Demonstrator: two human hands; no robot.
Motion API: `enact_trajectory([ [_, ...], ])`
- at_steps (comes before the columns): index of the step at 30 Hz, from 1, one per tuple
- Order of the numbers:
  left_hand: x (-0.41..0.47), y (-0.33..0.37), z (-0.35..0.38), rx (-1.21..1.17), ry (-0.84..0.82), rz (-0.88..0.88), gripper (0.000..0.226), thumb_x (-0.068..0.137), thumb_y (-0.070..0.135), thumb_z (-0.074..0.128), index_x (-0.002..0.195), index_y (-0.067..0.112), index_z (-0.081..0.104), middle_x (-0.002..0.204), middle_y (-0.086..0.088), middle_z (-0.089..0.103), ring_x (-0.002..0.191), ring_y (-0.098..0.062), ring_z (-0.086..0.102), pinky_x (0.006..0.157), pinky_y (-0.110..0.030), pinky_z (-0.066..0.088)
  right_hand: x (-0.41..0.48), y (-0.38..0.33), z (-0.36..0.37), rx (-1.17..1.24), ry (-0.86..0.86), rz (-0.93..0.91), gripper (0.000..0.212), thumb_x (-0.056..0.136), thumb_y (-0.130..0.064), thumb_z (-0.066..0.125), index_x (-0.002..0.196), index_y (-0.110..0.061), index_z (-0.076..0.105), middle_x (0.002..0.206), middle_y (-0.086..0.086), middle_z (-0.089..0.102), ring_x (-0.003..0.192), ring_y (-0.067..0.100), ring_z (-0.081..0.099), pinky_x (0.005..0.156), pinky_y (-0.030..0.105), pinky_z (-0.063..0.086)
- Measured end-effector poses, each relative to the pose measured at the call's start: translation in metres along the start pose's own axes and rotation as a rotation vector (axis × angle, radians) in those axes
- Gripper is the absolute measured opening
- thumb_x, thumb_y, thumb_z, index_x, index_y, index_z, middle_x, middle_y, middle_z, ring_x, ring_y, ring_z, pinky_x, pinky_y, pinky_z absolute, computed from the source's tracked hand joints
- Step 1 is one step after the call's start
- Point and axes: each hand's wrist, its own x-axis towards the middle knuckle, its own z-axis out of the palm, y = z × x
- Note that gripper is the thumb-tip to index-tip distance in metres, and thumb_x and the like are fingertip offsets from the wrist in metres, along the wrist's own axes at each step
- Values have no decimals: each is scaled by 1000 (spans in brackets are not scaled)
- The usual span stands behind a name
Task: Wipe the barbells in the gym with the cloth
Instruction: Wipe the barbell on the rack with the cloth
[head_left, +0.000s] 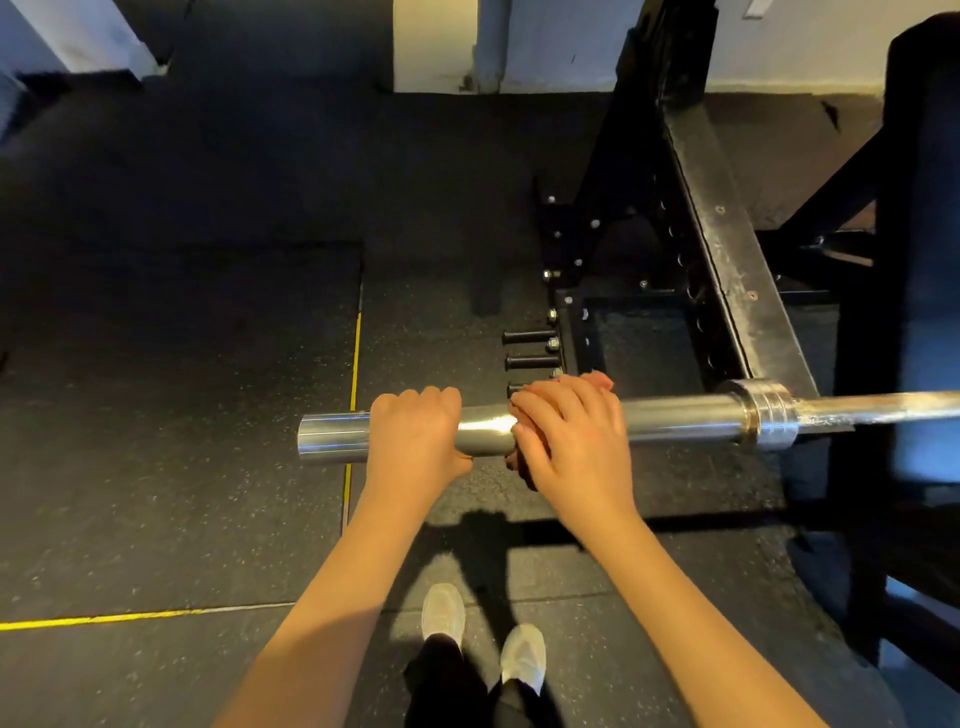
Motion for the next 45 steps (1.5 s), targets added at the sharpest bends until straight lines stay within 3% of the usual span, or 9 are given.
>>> enact_trajectory([
  [3,-2,-4,-2,-70,0,41,31,83,40,62,106,22,51,97,4,58,90,-20,58,76,-33,38,-8,30,-17,14,20,-118,25,92,-24,52,109,-21,69,113,-6,66,111,15,54,101,39,38],
  [9,19,-29,-12,-138,-391,31,67,75,53,71,129,21,47,119,0,61,107,-25,59,84,-37,43,22,14,-18,-172,10,334,26,91,-23,44,70,-23,59,66,-6,53,69,19,50,86,44,43],
  [15,8,-25,1,-70,-155,27,46,78,48,66,114,22,53,98,4,63,92,-22,62,73,-32,38,-10,4,-11,-26,-87,-152,35,95,-36,45,124,-26,60,130,-7,57,126,16,46,108,40,33],
  [21,6,-25,3,-78,-109,26,42,79,48,66,111,22,53,95,4,64,89,-21,61,72,-32,37,25,28,-25,-154,-39,343,40,89,-39,27,82,-27,64,72,-8,58,76,20,57,77,41,43],
  [27,-1,-21,21,9,113,35,46,51,51,83,72,20,57,59,3,56,52,-22,55,53,-29,29,-5,-19,2,81,-74,-98,28,92,-30,53,117,-25,65,123,-8,60,123,16,47,111,42,30],
  [31,-3,-20,26,20,204,27,44,48,44,88,76,21,63,60,4,56,52,-20,54,54,-31,38,-2,46,-26,50,-17,41,24,88,-21,48,101,-24,69,103,-9,64,105,14,55,102,41,38],
  [35,2,-26,2,-99,-127,55,46,77,46,72,111,22,54,98,4,62,90,-21,60,75,-34,42,10,25,-20,-59,62,268,19,90,-26,50,76,-27,63,76,-11,54,83,16,52,97,43,37],
  [40,32,-43,-16,-270,-616,62,68,66,56,77,119,22,53,111,0,62,97,-23,60,85,-37,52,-6,1,0,66,7,-118,22,90,-28,57,108,-20,68,116,-4,63,117,20,52,109,49,32],
  [45,7,-31,-3,-75,-212,40,44,77,50,67,110,23,54,96,4,64,87,-21,61,71,-31,46,-8,55,-27,23,87,50,23,90,-22,49,102,-18,69,104,-2,66,104,21,57,100,42,38],
])
